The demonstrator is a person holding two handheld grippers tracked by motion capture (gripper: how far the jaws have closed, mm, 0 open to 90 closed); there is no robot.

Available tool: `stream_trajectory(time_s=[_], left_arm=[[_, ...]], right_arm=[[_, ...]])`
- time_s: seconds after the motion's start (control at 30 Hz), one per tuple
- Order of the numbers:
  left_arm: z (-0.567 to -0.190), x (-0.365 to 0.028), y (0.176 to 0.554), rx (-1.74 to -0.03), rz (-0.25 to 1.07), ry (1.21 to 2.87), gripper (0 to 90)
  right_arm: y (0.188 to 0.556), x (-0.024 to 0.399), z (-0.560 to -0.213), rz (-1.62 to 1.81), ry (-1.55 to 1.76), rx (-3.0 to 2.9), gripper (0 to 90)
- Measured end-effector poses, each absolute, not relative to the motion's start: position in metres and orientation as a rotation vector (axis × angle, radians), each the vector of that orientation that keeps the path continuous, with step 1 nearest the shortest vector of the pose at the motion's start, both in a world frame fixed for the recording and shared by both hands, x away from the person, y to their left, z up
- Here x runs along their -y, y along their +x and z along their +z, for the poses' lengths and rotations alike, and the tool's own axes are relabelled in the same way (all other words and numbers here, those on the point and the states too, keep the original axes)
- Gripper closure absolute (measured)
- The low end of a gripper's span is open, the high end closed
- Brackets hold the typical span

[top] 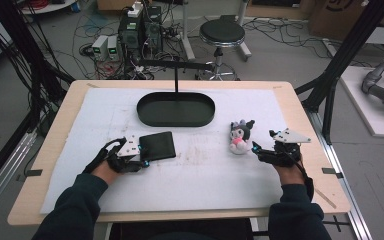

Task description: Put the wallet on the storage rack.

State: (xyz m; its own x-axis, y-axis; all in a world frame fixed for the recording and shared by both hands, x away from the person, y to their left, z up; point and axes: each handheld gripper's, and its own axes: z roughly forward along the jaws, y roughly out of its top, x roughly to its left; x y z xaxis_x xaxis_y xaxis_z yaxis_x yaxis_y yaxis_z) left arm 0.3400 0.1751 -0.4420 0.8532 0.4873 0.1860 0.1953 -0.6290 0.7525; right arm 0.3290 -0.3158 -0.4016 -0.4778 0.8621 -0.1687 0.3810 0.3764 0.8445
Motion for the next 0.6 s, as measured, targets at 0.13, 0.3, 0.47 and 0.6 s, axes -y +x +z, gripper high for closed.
stream_trajectory(time_s=[0.13, 0.3, 0.47, 0.6], left_arm=[[-0.4411, -0.1745, 0.3401, -0.533, 0.466, 2.233, 63.0], [-0.4382, -0.1726, 0.3399, -0.585, 0.455, 2.197, 68.5], [-0.4346, -0.1752, 0.3421, -0.637, 0.463, 2.143, 74.6], [-0.4324, -0.1776, 0.3431, -0.665, 0.474, 2.132, 85.8]], right_arm=[[0.3293, 0.3161, -0.4017, 1.017, 1.068, -2.029, 25.8], [0.3289, 0.3162, -0.4016, 1.019, 1.069, -2.028, 25.8], [0.3282, 0.3165, -0.4012, 1.021, 1.069, -2.025, 25.8], [0.3284, 0.317, -0.4013, 1.019, 1.071, -2.024, 25.8]])
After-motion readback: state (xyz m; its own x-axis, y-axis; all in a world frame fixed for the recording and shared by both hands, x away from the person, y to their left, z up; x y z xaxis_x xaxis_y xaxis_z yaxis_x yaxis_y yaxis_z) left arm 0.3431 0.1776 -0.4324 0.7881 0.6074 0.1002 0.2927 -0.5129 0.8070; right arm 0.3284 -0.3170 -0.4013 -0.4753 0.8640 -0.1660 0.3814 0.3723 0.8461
